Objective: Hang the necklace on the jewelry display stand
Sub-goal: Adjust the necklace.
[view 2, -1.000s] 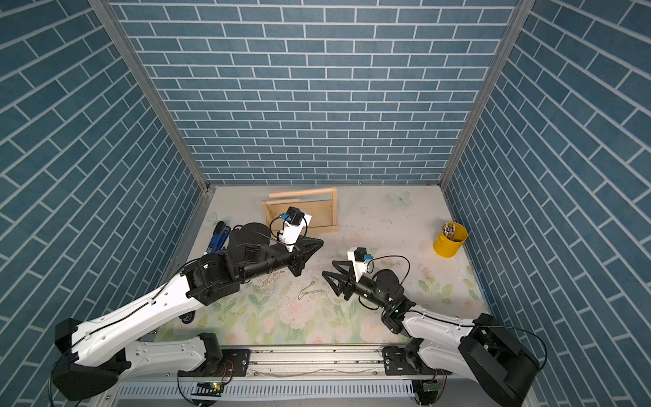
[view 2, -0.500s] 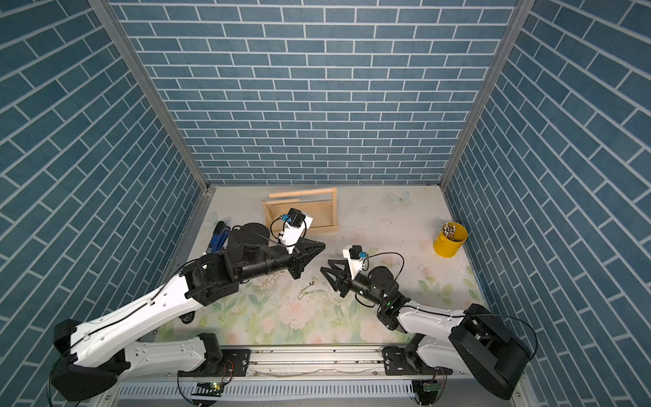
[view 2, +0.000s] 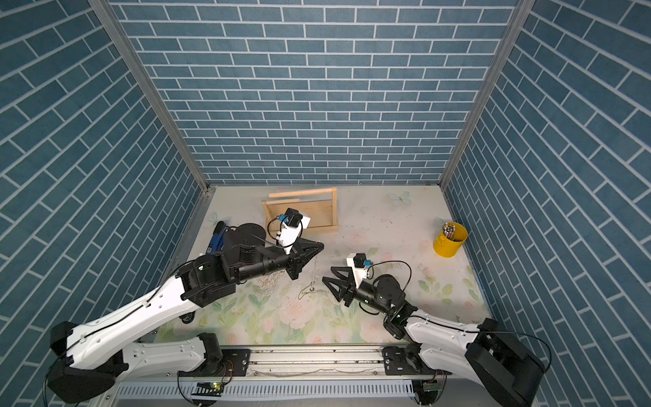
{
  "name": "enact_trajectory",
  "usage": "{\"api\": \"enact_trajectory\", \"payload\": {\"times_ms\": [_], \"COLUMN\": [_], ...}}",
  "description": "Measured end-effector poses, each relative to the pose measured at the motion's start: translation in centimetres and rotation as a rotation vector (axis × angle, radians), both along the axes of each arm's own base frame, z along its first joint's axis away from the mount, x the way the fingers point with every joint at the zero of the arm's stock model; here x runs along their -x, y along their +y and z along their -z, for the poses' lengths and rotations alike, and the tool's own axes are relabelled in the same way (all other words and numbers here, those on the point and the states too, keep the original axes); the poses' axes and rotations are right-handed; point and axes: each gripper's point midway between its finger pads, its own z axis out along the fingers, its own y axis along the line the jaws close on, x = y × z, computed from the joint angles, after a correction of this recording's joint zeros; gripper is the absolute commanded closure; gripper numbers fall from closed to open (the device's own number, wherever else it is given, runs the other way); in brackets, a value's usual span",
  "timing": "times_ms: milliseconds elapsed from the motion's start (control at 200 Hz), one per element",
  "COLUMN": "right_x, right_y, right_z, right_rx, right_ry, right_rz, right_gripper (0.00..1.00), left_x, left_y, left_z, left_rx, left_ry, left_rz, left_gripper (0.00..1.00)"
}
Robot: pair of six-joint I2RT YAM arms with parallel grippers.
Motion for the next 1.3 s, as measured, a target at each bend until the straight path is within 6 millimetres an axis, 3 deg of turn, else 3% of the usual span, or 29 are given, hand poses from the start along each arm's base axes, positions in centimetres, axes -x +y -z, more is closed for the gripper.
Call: {"api": "enact_trajectory", "payload": {"times_ms": [110, 355, 520, 570, 620, 680, 735, 990, 1300], "right_x": [0.1, -0.5, -1.2, -1.4, -1.4, -1.4, -1.3, 0.0, 1.5], "right_y": [-0.2, 0.8, 1.9, 2.0, 2.1, 2.2, 2.3, 2.2, 1.1], "right_z": [-0.3, 1.0, 0.8, 0.7, 0.9, 1.1, 1.2, 0.6, -2.5], "right_rx": [-0.003, 0.039, 0.053, 0.054, 0.057, 0.06, 0.065, 0.045, -0.014], "right_ry": [-0.006, 0.029, 0.014, 0.009, 0.01, 0.016, 0.011, -0.004, -0.057], "right_rz": [0.004, -0.007, -0.013, -0.012, -0.013, -0.016, -0.024, -0.073, -0.099], "right_gripper": [0.44, 0.46, 0.64, 0.65, 0.6, 0.46, 0.42, 0.41, 0.41], "left_x": [0.0, 0.3, 0.5, 0.5, 0.5, 0.5, 0.6, 0.6, 0.6], "left_y": [0.0, -0.2, -0.3, -0.3, -0.3, -0.3, -0.3, 0.1, 0.2], "left_z": [0.0, 0.0, 0.1, 0.1, 0.2, 0.3, 0.3, 0.3, 1.1], "left_rx": [0.0, 0.003, 0.003, 0.004, 0.003, 0.002, 0.001, -0.001, -0.025], "left_ry": [0.001, 0.005, 0.01, 0.011, 0.012, 0.016, 0.016, 0.014, 0.018], "left_rz": [0.003, 0.018, 0.03, 0.034, 0.035, 0.034, 0.033, 0.026, 0.024], "left_gripper": [1.0, 1.0, 1.0, 1.0, 1.0, 1.0, 1.0, 1.0, 1.0]}}
